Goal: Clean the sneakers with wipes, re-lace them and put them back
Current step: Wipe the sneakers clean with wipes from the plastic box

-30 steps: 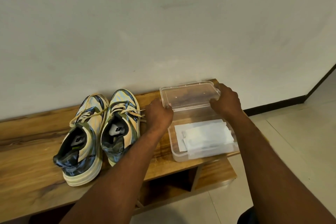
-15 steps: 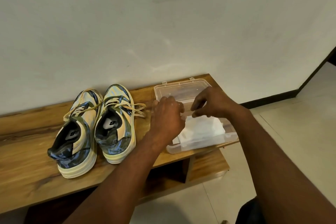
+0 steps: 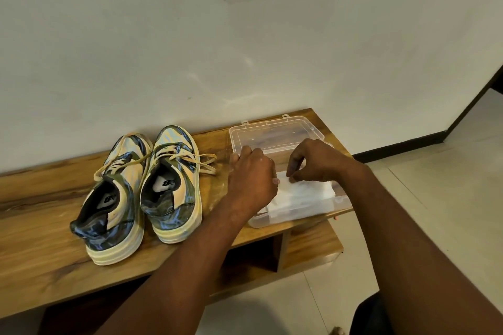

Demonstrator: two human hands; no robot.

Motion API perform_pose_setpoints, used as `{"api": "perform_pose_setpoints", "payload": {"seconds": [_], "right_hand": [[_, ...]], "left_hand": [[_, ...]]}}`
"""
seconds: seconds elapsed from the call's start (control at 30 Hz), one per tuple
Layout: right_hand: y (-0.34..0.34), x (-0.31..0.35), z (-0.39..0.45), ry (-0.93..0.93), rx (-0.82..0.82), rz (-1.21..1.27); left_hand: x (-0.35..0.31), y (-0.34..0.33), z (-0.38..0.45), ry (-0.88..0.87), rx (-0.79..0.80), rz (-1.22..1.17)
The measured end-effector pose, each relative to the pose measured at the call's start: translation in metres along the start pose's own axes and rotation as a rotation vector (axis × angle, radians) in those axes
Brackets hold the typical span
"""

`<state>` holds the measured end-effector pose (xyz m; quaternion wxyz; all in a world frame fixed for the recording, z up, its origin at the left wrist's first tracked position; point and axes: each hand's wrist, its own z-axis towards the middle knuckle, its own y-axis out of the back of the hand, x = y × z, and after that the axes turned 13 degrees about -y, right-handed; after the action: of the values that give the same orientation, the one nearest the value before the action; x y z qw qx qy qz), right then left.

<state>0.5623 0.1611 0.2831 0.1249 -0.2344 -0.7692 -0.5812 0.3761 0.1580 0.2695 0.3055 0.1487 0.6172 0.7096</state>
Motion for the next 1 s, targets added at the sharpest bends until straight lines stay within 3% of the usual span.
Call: {"api": "perform_pose_setpoints", "payload": {"seconds": [0.23,0.5,0.8,1.0], "right_hand": [[0.002,-0.004,-0.002,0.026,-0.12,0.066],[0.011,0.008,-0.005,0.129,-0.216,0.372],[0.019,0.019,-0.009,0.153,-0.211,0.701],[0.025,0.052,-0.021,0.239,-0.121,0.943]], "left_hand": [[0.003,0.001,0.0,0.017,-0.05,-0.124],[0.012,0.014,0.003,0.051,-0.175,-0.349],[0.027,0.045,0.006,0.262,-0.217,-1.096],[0.042,0.08,-0.002,0.259,-0.281,-1.233]]}}
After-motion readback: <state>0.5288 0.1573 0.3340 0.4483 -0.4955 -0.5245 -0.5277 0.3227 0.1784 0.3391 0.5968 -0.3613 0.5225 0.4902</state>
